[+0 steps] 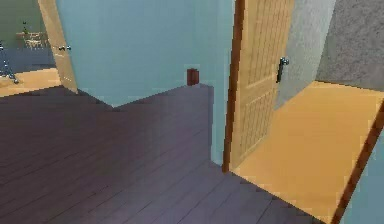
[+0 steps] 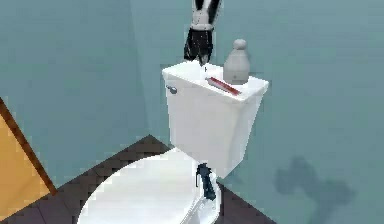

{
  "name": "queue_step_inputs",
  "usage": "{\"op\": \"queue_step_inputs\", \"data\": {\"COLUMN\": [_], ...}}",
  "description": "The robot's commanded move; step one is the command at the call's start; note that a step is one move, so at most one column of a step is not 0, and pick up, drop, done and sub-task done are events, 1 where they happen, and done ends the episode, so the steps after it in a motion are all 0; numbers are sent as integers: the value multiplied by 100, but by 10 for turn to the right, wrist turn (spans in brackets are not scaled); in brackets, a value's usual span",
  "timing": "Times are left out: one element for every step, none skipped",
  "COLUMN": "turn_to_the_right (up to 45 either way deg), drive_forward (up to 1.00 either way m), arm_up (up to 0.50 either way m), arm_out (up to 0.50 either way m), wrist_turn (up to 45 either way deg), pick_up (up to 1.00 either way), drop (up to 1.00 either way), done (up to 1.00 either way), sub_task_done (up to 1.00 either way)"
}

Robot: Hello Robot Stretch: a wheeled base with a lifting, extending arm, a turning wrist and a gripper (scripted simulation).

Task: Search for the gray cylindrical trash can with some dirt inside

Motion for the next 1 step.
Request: {"op": "queue_step_inputs", "data": {"turn_to_the_right": [0], "drive_forward": [35], "arm_up": [0], "arm_out": [0], "wrist_turn": [0], "pick_up": [0], "drop": [0], "done": [0], "sub_task_done": [0]}}
